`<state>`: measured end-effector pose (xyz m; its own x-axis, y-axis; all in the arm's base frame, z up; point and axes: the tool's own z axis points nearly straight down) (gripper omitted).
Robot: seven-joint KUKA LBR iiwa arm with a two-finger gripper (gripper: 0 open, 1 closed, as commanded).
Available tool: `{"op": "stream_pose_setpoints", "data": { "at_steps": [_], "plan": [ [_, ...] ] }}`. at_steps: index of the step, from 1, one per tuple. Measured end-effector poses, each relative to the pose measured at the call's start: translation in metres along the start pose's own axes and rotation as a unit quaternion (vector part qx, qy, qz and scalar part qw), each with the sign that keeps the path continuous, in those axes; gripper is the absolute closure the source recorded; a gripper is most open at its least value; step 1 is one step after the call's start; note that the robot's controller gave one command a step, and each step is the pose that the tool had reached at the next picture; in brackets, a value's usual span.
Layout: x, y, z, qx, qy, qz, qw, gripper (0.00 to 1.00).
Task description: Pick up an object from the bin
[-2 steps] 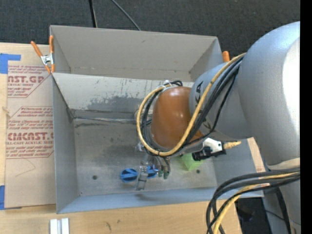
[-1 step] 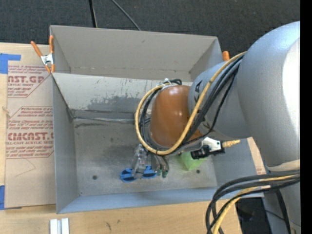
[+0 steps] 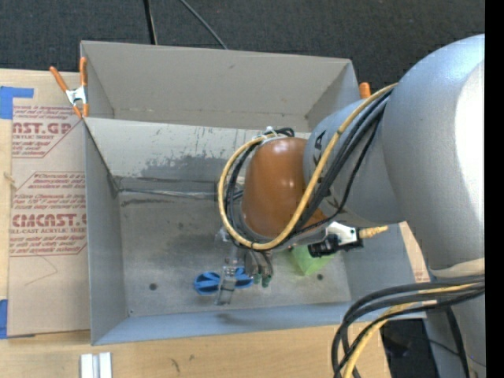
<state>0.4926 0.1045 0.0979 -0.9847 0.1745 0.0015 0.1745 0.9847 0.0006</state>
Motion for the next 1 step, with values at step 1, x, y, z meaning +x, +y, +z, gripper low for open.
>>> {"op": "stream_pose_setpoints", "data": {
  "at_steps": [1],
  "plan": [
    [0.0, 0.0001, 0.0, 0.0, -0.0001, 0.0, 1.0, 1.0]
  ]
}}
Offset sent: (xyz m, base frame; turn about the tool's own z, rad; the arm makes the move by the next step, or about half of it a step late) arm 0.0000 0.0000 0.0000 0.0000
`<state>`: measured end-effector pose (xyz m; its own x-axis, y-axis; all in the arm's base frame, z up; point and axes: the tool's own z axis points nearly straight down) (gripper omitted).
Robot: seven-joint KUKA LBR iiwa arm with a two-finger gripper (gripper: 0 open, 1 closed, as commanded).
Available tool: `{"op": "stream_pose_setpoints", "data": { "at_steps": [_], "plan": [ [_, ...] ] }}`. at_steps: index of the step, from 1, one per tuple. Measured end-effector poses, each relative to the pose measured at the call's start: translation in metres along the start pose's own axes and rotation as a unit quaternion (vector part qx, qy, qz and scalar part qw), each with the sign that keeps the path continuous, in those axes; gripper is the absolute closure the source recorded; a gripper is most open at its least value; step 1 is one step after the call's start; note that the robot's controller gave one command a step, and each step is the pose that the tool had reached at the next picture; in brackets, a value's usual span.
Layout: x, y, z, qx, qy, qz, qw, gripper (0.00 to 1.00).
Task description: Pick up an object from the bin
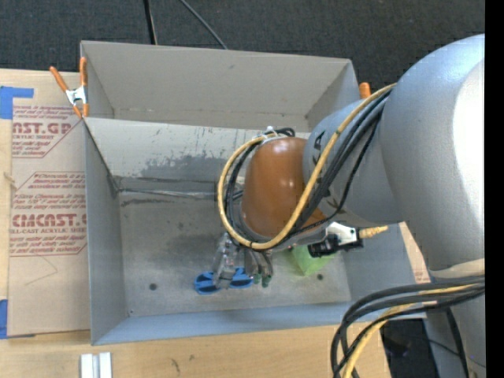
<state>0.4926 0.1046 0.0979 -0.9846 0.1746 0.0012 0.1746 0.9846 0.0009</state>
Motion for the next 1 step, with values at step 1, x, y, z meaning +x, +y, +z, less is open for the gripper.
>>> {"op": "stream_pose_setpoints", "data": {
  "at_steps": [1],
  "plan": [
    [0.0, 0.0001, 0.0, 0.0, 0.0, 0.0, 1.0, 0.0]
  ]
}}
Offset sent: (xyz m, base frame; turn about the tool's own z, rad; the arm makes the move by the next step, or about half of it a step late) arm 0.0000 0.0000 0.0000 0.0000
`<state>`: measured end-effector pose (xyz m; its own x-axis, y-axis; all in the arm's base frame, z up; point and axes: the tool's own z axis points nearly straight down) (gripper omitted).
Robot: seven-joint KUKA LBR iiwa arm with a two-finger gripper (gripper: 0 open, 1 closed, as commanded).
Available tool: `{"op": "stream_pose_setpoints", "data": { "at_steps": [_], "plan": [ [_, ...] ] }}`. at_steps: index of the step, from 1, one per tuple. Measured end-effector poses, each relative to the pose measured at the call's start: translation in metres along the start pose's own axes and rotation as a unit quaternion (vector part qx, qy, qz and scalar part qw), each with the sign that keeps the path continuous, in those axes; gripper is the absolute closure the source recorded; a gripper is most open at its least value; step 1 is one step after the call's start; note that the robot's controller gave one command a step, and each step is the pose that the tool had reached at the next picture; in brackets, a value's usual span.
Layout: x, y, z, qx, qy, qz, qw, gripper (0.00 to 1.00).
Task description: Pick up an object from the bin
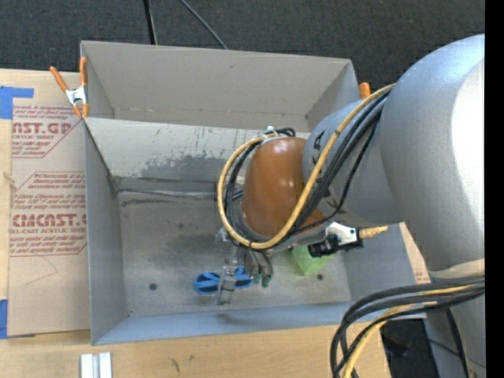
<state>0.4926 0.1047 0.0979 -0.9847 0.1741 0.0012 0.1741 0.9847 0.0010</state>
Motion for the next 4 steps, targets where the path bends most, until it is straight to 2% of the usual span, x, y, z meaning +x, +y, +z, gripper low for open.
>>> {"op": "stream_pose_setpoints", "data": {
  "at_steps": [1, 2, 3, 4],
  "plan": [
    [0.0, 0.0, 0.0, 0.0, 0.0, 0.0, 1.0, 1.0],
    [-0.015, -0.021, -0.147, -0.001, -0.0056, -0.039, 0.9992, 1.0],
    [0.006, -0.01, -0.08, 0.001, 0.0022, 0.009, 1.0, 1.0],
    [0.004, -0.011, -0.082, 0.0, -0.0006, 0.009, 1.0, 0.0]
  ]
}}
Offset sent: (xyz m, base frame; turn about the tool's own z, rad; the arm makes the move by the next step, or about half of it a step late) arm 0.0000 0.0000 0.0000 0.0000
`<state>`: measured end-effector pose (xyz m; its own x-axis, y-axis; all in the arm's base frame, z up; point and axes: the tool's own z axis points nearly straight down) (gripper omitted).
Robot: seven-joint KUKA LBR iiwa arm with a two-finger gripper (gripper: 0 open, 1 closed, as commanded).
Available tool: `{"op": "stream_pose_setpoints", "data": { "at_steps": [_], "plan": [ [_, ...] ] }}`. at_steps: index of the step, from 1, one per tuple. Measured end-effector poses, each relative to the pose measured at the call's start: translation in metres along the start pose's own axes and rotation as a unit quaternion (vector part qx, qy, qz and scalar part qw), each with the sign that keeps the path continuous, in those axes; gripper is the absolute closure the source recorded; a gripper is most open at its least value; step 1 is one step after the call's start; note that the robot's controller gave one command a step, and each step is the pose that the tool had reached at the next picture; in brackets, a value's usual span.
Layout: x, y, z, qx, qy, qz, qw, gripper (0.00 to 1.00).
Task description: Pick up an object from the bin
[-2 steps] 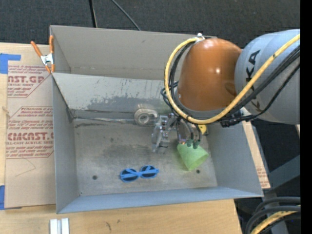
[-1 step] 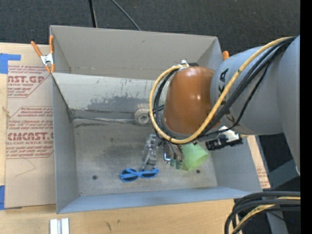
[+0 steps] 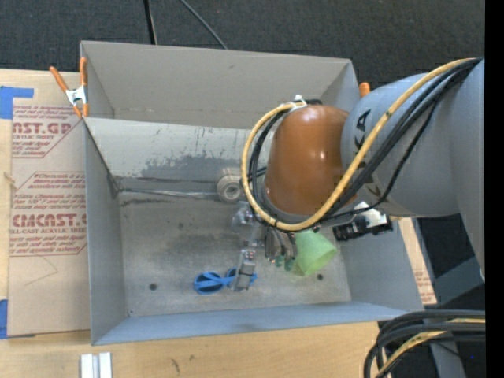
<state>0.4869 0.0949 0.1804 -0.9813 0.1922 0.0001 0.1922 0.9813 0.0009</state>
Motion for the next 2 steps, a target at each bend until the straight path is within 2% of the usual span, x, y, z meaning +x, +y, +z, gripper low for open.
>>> {"op": "stream_pose_setpoints", "data": {
  "at_steps": [1, 2],
  "plan": [
    [-0.0173, -0.0045, 0.1141, 0.002, 0.0026, 0.011, 0.9999, 0.0],
    [-0.0187, -0.0036, 0.11, 0.0, 0.0001, 0.011, 0.9999, 1.0]
  ]
}}
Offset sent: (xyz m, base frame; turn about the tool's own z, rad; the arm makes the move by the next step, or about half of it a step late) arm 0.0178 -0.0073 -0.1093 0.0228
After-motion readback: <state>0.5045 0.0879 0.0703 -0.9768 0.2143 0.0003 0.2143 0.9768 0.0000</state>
